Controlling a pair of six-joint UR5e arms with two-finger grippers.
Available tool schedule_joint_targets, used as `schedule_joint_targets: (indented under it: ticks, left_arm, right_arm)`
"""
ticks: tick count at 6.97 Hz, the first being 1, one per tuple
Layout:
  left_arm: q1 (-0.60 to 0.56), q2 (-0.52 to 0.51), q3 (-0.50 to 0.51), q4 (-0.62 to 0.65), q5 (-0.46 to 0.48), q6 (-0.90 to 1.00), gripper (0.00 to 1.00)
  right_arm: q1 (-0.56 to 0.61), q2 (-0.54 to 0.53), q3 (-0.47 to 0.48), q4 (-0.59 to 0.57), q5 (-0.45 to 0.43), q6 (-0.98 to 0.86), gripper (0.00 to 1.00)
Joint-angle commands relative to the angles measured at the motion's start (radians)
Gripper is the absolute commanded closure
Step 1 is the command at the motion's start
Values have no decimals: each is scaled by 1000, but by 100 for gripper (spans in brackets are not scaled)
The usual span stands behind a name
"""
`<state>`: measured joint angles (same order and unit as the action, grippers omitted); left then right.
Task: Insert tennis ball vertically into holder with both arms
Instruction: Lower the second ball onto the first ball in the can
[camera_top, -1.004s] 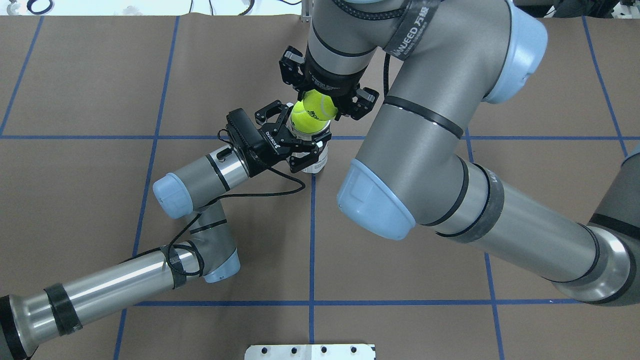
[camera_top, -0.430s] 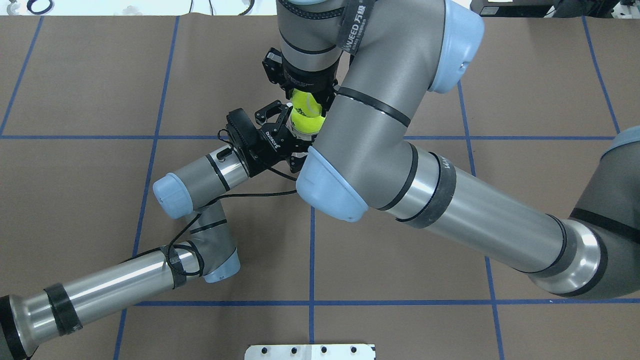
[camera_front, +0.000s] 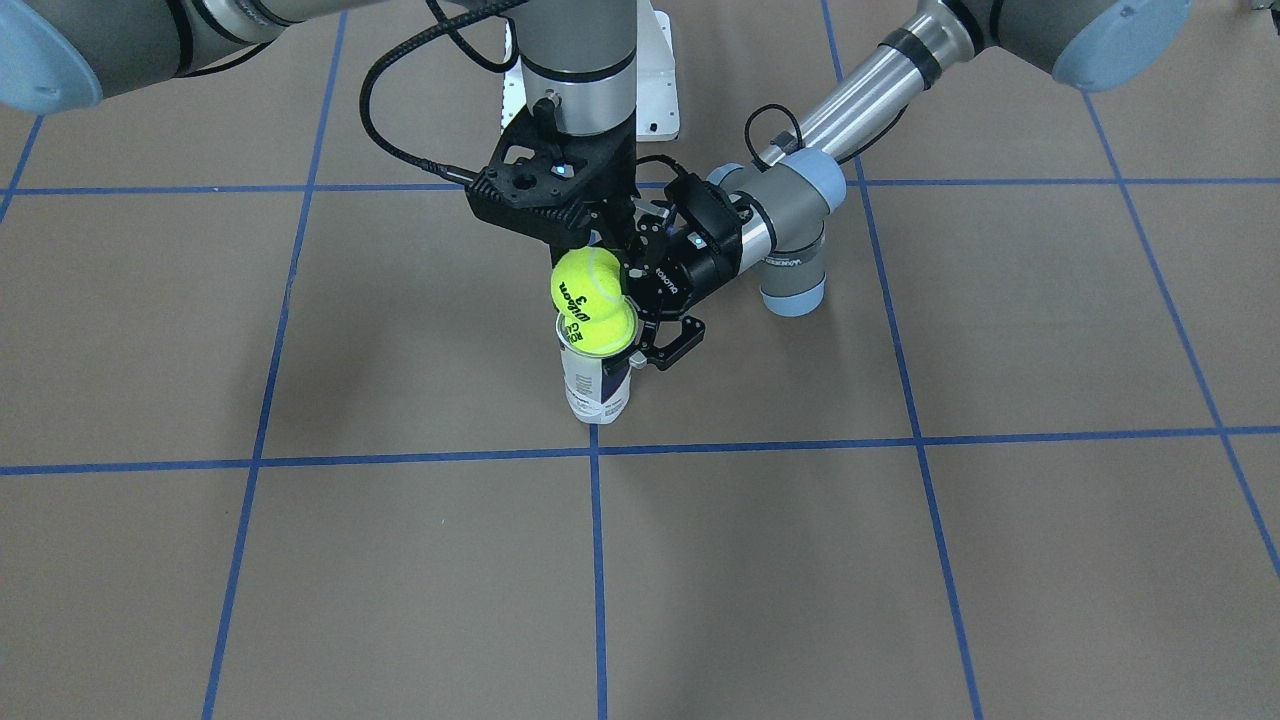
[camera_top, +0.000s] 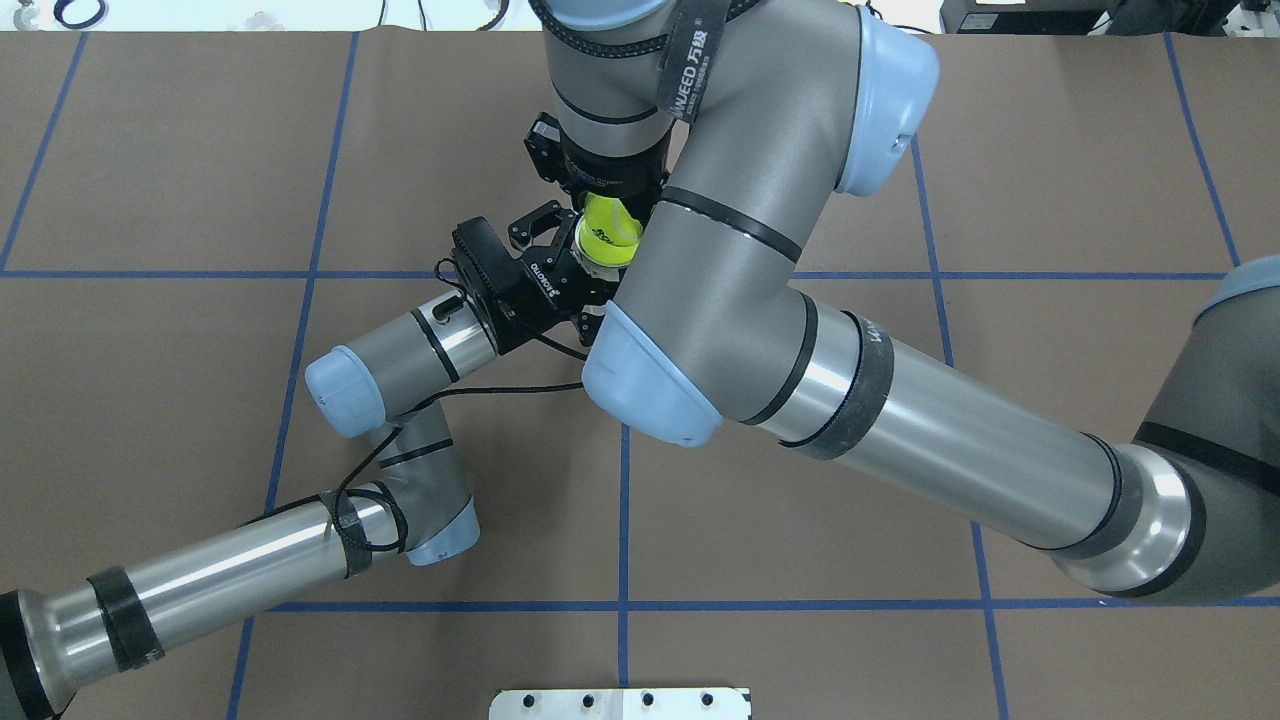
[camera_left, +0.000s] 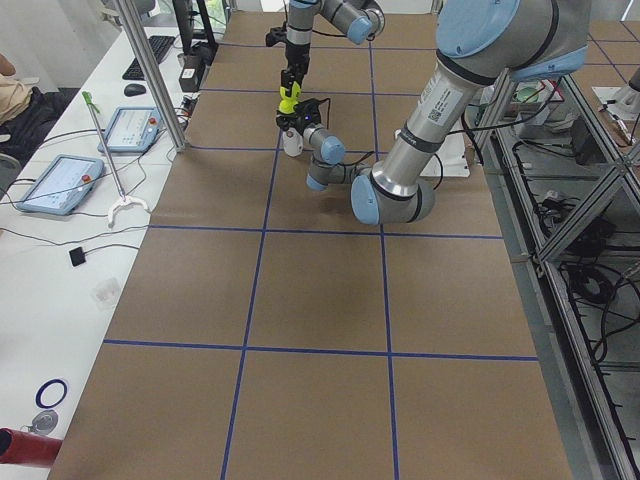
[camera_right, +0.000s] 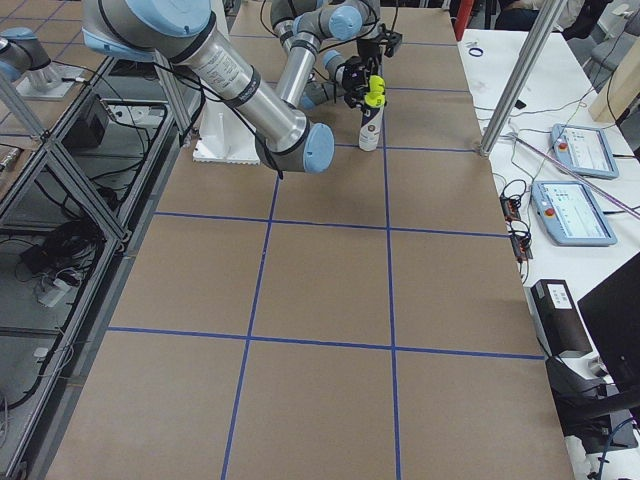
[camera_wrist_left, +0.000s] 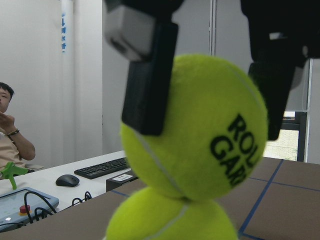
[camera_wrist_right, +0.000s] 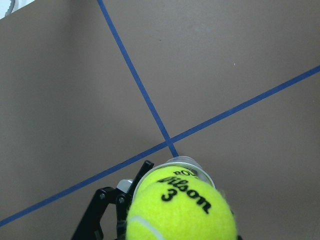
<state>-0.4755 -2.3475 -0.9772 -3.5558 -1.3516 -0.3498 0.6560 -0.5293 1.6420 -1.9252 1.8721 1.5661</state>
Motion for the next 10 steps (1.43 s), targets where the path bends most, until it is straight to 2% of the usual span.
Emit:
schedule_joint_targets:
  ticks: [1,3,4,5,6,7,10]
  left_arm:
    - [0,-1,0,0,0,0,7]
    - [-2,1,0,0,0,0,7]
    - [0,1,0,0,0,0,7]
    - [0,1,0,0,0,0,7]
    - [-2,1,0,0,-1,0,7]
    - [-2,1,0,0,-1,0,7]
    - [-3,1,0,0,-1,0,7]
  right_arm:
    - [-9,-5,-1,0,-20,-3,100]
    - [-9,-1,-1,0,-21,-21,100]
    - [-9,-1,-1,3,-18,-38,73]
    - [-9,0,-1,5,-19,-40,29]
    - [-10,0,1,6,-21,-40,10]
    - [-10,2,1,8,-21,-40,1]
    - [-10,3,-1,11,-21,-41,1]
